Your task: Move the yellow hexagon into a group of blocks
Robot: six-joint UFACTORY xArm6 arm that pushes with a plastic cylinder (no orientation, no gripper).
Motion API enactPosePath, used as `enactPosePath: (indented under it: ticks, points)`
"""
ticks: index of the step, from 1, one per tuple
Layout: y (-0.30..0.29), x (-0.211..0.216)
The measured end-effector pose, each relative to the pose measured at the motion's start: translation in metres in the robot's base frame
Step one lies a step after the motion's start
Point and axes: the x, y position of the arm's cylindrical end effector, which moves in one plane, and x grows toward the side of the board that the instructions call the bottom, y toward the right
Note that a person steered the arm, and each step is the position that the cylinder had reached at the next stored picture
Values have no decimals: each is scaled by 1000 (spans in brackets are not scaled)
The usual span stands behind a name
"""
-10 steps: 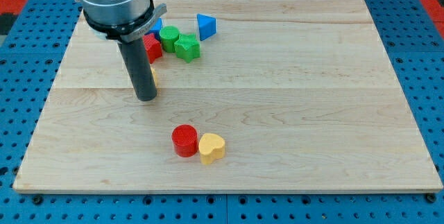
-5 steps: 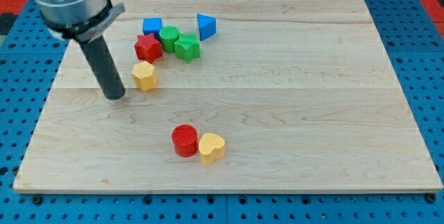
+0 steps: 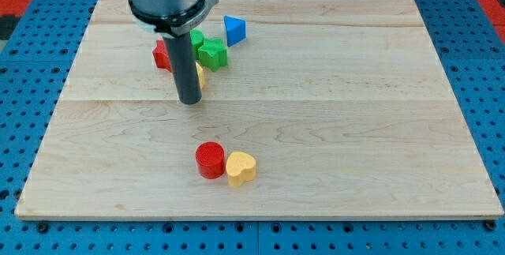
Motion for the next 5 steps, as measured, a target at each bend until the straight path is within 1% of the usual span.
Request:
enactPosePath:
  ticks: [1, 2, 3, 5]
  points:
    - [-24, -26]
    - [-31, -44]
    - [-28, -39]
    - [78, -9]
